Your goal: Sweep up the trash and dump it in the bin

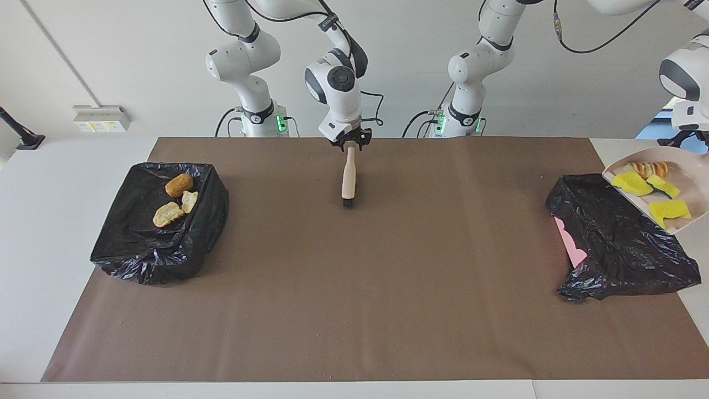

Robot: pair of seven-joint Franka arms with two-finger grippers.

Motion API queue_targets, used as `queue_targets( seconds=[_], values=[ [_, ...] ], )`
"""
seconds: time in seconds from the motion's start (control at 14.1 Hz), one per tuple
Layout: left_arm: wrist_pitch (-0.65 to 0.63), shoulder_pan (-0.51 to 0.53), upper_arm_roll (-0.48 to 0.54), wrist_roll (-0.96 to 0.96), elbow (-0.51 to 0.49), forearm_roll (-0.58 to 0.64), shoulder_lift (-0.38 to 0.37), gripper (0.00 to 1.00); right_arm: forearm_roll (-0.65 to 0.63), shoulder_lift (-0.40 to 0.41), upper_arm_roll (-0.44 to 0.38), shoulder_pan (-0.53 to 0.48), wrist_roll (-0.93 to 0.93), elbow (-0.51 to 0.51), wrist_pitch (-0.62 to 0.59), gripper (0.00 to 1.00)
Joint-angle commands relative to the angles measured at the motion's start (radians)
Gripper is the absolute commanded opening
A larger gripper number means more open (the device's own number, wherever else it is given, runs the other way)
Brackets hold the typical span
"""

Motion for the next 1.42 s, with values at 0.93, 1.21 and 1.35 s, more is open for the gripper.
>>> queue_targets(
  seconds=[0.93,1.21,1.35],
  values=[
    [-0.302,-0.116,-0.010,-0.253,0.018,0.323,-0.011,0.00,-0.188,-0.016,-0.014,-0.373,-0.215,0.261,-0.112,1.00],
    [-0.446,-0.173,-0.011,-0.253,0.100,0.360,-0.008,0.00,-0.195,-0.016,-0.014,-0.512,-0.419,0.399,-0.297,1.00],
    [-0.495,-0.197,-0.011,-0.249,0.142,0.369,-0.005,0.00,-0.200,-0.022,-0.032,-0.552,-0.490,0.448,-0.385,1.00]
  ],
)
